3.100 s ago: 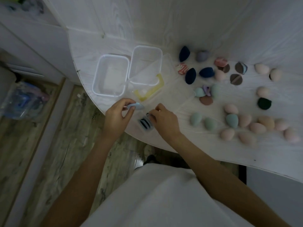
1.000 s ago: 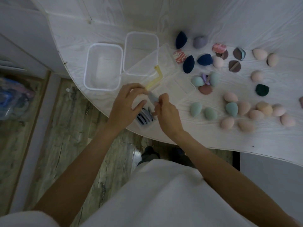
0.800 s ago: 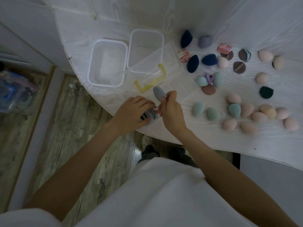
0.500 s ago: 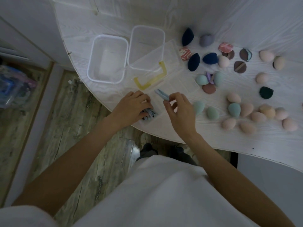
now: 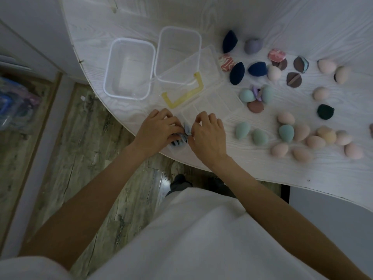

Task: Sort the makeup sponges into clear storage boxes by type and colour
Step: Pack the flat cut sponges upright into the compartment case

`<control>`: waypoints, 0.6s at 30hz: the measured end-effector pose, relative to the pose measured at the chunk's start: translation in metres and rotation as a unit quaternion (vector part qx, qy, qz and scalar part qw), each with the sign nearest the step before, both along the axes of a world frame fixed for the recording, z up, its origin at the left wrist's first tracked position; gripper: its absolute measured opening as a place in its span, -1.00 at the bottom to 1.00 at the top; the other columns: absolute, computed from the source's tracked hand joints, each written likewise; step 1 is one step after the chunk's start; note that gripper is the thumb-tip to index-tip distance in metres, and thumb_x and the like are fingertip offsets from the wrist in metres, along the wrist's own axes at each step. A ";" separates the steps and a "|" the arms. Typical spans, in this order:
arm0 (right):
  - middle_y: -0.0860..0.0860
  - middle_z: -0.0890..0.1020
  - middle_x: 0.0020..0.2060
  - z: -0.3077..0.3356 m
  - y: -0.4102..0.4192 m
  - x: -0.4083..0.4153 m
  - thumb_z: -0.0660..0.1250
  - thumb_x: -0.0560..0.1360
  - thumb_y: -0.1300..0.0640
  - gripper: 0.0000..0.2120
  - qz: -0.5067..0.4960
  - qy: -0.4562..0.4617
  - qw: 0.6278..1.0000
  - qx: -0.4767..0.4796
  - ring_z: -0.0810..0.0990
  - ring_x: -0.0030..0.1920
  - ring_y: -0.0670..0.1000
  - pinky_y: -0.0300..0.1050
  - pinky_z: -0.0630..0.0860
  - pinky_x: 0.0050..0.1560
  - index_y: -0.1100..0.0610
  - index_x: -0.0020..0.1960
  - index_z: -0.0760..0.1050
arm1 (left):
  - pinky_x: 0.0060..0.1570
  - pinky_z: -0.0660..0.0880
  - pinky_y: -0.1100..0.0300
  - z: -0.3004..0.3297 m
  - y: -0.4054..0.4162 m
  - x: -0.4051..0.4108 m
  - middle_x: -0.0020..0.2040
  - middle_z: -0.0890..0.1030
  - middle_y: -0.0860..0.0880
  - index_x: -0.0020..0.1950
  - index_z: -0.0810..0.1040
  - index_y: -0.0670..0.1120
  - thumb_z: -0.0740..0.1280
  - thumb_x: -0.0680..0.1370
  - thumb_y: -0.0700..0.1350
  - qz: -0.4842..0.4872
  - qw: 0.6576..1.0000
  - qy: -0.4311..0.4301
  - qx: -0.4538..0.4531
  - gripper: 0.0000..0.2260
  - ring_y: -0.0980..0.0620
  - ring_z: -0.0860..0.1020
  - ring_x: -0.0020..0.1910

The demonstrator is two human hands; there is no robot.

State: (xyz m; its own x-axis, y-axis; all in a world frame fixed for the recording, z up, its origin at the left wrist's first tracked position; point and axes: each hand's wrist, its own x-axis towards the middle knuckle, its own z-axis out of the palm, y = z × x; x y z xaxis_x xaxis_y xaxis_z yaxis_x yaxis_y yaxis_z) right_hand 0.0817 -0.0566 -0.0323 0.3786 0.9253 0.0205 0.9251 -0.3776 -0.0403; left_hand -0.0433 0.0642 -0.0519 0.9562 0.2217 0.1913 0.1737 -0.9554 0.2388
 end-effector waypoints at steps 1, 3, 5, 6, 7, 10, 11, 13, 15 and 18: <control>0.09 0.53 -0.16 0.002 0.002 0.001 0.43 0.33 0.06 -0.82 0.004 -0.006 1.000 -0.002 0.46 -0.18 0.11 -0.06 0.33 -0.20 0.17 -0.22 0.53 | -0.15 0.25 0.11 0.000 0.000 0.000 -0.09 0.65 0.07 -0.07 0.67 0.00 0.46 0.40 -0.06 -0.001 1.000 -0.003 0.000 -0.87 -0.05 0.40 -0.05; 0.11 0.54 -0.18 0.007 0.007 0.003 0.41 0.34 0.02 -0.76 0.015 0.021 0.999 0.027 0.47 -0.18 0.13 -0.03 0.36 -0.20 0.18 -0.13 0.52 | -0.14 0.26 0.12 -0.001 0.000 -0.001 -0.09 0.65 0.07 -0.07 0.67 0.01 0.43 0.41 -0.06 0.000 1.000 -0.010 0.001 -0.88 -0.05 0.40 -0.05; 0.11 0.55 -0.23 0.007 0.010 0.005 0.37 0.36 0.08 -0.84 0.027 0.053 0.995 0.074 0.48 -0.20 0.14 -0.02 0.37 -0.24 0.18 -0.17 0.55 | -0.14 0.27 0.11 -0.002 0.000 -0.001 -0.09 0.65 0.07 -0.05 0.67 0.02 0.40 0.43 -0.04 0.001 1.000 -0.008 0.002 -0.87 -0.04 0.41 -0.05; 0.10 0.55 -0.26 0.006 0.011 0.006 0.37 0.37 0.12 -0.89 0.033 0.055 0.994 0.083 0.48 -0.22 0.14 -0.02 0.36 -0.26 0.17 -0.22 0.57 | -0.14 0.27 0.11 -0.003 0.000 -0.002 -0.08 0.65 0.07 -0.05 0.67 0.03 0.37 0.44 -0.03 0.002 1.000 -0.005 0.003 -0.86 -0.04 0.41 -0.05; 0.09 0.56 -0.28 0.003 0.013 0.007 0.36 0.38 0.15 -0.90 0.036 0.049 0.995 0.082 0.48 -0.23 0.13 -0.03 0.36 -0.26 0.16 -0.27 0.59 | -0.13 0.27 0.11 -0.004 0.000 -0.002 -0.08 0.65 0.07 -0.04 0.67 0.03 0.34 0.45 -0.02 0.003 1.000 -0.003 0.004 -0.84 -0.04 0.41 -0.05; 0.07 0.57 -0.25 -0.003 0.023 0.003 0.33 0.34 0.18 -0.85 0.051 0.013 0.998 0.029 0.50 -0.20 0.13 -0.07 0.29 -0.20 0.13 -0.38 0.60 | -0.13 0.26 0.11 -0.004 -0.001 -0.003 -0.10 0.65 0.07 -0.06 0.68 0.03 0.28 0.47 -0.01 0.002 1.000 -0.013 0.004 -0.82 -0.03 0.40 -0.05; 0.07 0.57 -0.23 -0.005 0.026 0.003 0.34 0.32 0.18 -0.85 0.064 0.003 0.998 0.012 0.51 -0.19 0.14 -0.08 0.24 -0.17 0.12 -0.41 0.60 | -0.13 0.26 0.10 -0.004 -0.001 -0.003 -0.11 0.64 0.07 -0.07 0.67 0.03 0.30 0.47 -0.02 0.003 1.000 -0.017 0.007 -0.83 -0.03 0.40 -0.05; 0.07 0.59 -0.18 -0.006 0.031 0.006 0.37 0.30 0.18 -0.86 0.086 -0.005 0.996 -0.011 0.52 -0.16 0.15 -0.09 0.19 -0.15 0.10 -0.43 0.60 | -0.13 0.27 0.09 -0.005 -0.001 -0.004 -0.11 0.65 0.08 -0.07 0.67 0.03 0.32 0.47 -0.02 0.005 1.000 -0.023 0.012 -0.85 -0.04 0.41 -0.06; 0.08 0.59 -0.14 -0.005 0.028 0.012 0.37 0.33 0.15 -0.87 0.099 0.007 0.995 -0.005 0.52 -0.12 0.15 -0.09 0.19 -0.14 0.08 -0.38 0.62 | -0.13 0.28 0.09 -0.005 -0.001 -0.004 -0.09 0.65 0.08 -0.05 0.67 0.05 0.31 0.48 -0.01 0.009 1.000 -0.020 0.014 -0.85 -0.05 0.43 -0.07; 0.13 0.56 -0.02 -0.005 0.014 0.016 0.34 0.40 0.16 -0.88 0.104 0.035 0.993 0.041 0.48 -0.07 0.15 -0.08 0.29 -0.15 0.08 -0.09 0.61 | -0.14 0.29 0.09 -0.006 -0.002 -0.005 -0.07 0.65 0.08 -0.02 0.67 0.05 0.29 0.49 -0.01 0.008 1.000 -0.017 0.012 -0.82 -0.10 0.50 -0.09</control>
State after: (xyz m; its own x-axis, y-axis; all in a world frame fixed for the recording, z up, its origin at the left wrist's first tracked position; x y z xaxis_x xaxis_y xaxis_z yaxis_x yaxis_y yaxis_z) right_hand 0.0975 -0.0430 -0.0372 0.1826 0.9800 0.0787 0.9765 -0.1715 -0.1302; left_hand -0.0481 0.0622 -0.0584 0.9454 0.2309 0.2299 0.1803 -0.9584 0.2213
